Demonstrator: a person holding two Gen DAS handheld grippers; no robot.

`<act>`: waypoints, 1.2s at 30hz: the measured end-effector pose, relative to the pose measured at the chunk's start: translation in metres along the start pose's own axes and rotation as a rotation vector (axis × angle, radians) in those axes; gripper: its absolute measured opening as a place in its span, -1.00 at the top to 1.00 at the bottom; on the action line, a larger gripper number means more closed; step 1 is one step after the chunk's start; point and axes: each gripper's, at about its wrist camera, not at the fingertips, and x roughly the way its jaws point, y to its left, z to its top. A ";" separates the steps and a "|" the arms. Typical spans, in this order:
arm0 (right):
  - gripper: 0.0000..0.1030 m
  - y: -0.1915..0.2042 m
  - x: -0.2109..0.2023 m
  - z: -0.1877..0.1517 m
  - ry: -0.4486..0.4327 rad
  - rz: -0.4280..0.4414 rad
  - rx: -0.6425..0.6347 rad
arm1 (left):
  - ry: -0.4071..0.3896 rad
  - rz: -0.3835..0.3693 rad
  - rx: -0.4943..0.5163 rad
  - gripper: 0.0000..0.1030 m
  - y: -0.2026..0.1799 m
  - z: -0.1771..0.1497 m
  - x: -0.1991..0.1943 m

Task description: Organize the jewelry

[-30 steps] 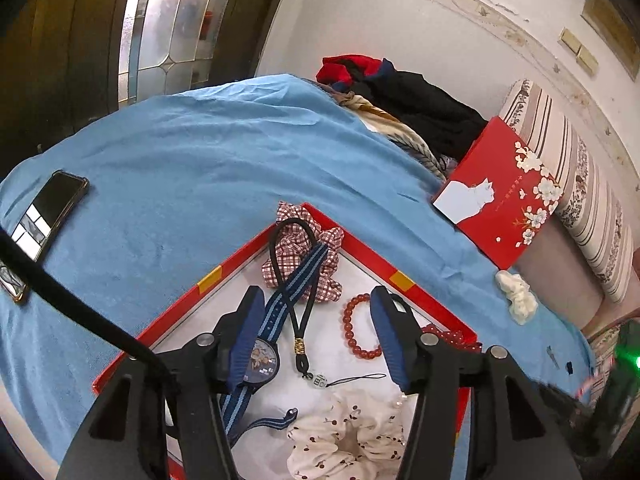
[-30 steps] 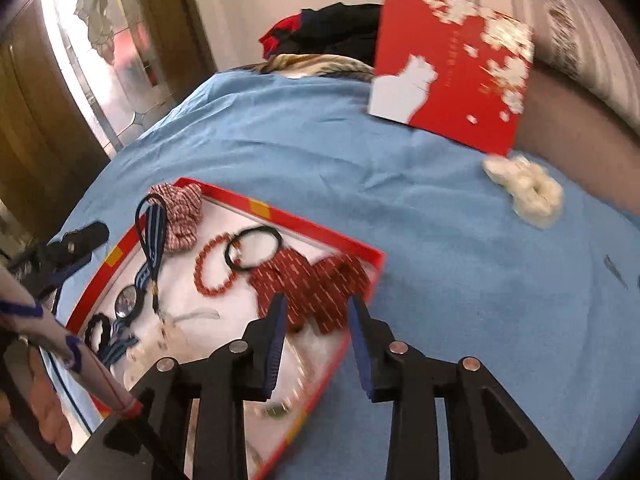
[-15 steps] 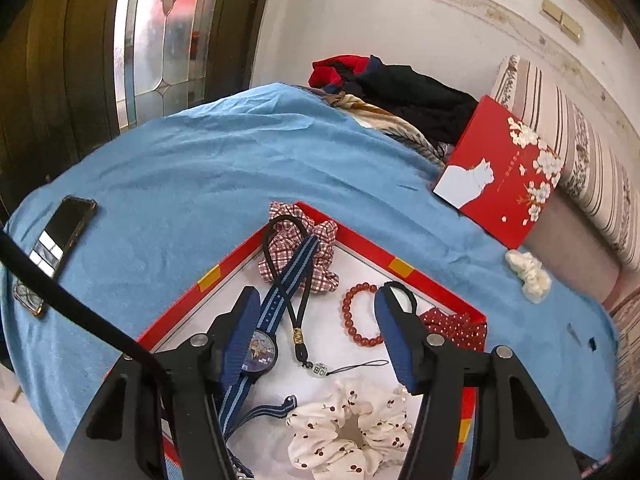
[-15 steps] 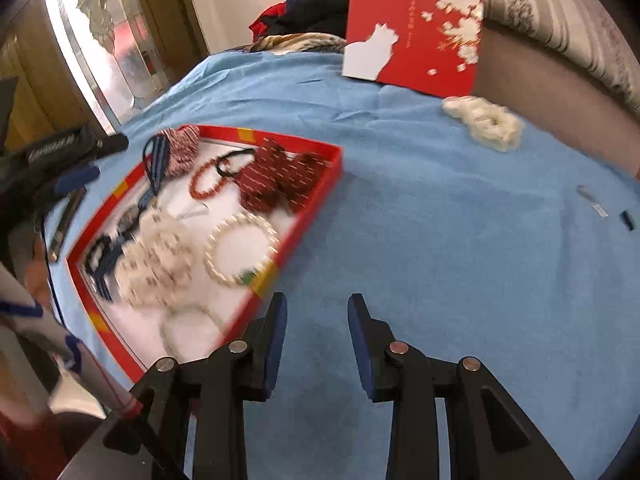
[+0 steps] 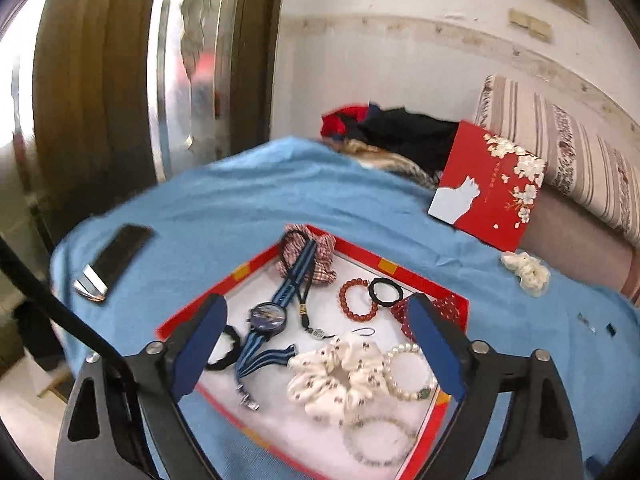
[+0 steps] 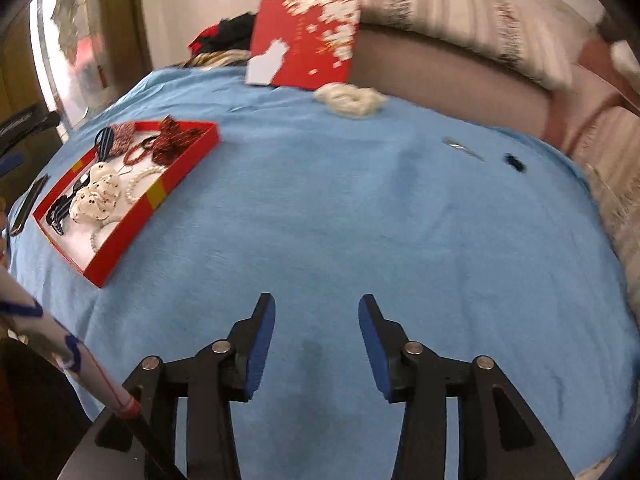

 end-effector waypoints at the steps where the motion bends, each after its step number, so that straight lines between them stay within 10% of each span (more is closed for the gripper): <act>1: 0.04 -0.005 -0.006 -0.005 -0.013 -0.008 0.006 | -0.008 0.020 0.014 -0.82 -0.003 -0.004 -0.013; 12: -0.05 -0.023 -0.038 -0.028 -0.106 0.045 0.080 | -0.160 0.089 0.120 -0.94 -0.040 -0.025 -0.135; 19: -0.09 -0.031 -0.048 -0.041 -0.116 0.056 0.118 | -0.019 -0.051 0.095 -0.95 -0.063 -0.056 -0.155; 36: -0.22 -0.034 -0.056 -0.049 -0.121 0.025 0.101 | 0.153 -0.074 0.186 -0.95 -0.087 -0.097 -0.138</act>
